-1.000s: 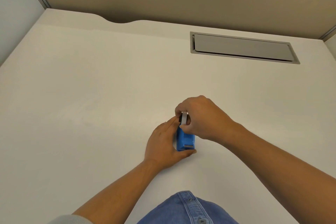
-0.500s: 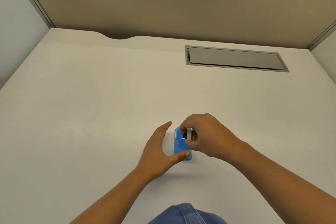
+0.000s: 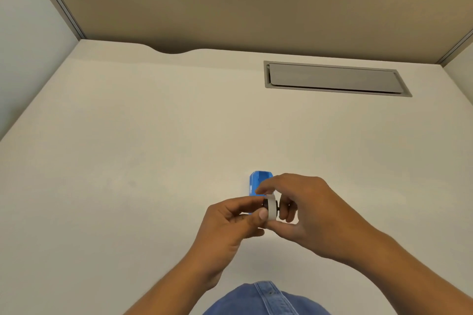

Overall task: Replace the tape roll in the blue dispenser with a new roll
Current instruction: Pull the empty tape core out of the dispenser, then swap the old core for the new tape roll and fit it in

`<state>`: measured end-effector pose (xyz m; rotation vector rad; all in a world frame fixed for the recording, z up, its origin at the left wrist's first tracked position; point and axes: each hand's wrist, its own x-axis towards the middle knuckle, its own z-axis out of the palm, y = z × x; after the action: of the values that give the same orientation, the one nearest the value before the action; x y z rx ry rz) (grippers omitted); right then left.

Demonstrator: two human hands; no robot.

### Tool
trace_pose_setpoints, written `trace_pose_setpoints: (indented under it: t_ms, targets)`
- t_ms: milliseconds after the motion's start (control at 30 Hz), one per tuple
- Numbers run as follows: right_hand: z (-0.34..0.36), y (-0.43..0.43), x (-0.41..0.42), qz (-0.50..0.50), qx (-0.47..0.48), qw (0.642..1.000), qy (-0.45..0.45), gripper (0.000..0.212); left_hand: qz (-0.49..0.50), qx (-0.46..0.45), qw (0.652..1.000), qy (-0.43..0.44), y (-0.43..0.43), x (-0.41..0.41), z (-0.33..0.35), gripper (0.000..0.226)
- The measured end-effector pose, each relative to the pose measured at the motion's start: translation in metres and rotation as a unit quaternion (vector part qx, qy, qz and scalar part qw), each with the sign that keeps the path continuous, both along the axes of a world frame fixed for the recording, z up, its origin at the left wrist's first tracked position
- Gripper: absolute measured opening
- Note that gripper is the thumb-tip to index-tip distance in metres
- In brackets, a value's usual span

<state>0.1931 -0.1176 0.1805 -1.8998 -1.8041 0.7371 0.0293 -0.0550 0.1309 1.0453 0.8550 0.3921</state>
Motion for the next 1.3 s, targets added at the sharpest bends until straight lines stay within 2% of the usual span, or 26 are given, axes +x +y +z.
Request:
trace_pose_setpoints:
  t_ms: [233, 433, 833, 1300]
  targets:
    - [0.006, -0.026, -0.013, -0.101, 0.081, 0.979, 0.159, 0.045, 0.042, -0.032, 0.997, -0.053, -0.014, -0.008, 0.022, 0.035]
    - [-0.005, -0.038, -0.018, -0.156, 0.068, 0.954, 0.245, 0.049, 0.043, -0.014, 0.998, -0.043, -0.018, -0.006, 0.026, 0.035]
    - [-0.006, -0.038, -0.015, -0.169, 0.065, 0.954, 0.24, 0.046, 0.056, 0.013, 0.998, -0.036, -0.017, -0.004, 0.026, 0.023]
    - [-0.012, -0.035, -0.009, -0.168, 0.065, 0.946, 0.269, 0.046, 0.059, 0.017, 0.998, -0.028, -0.011, 0.002, 0.023, 0.022]
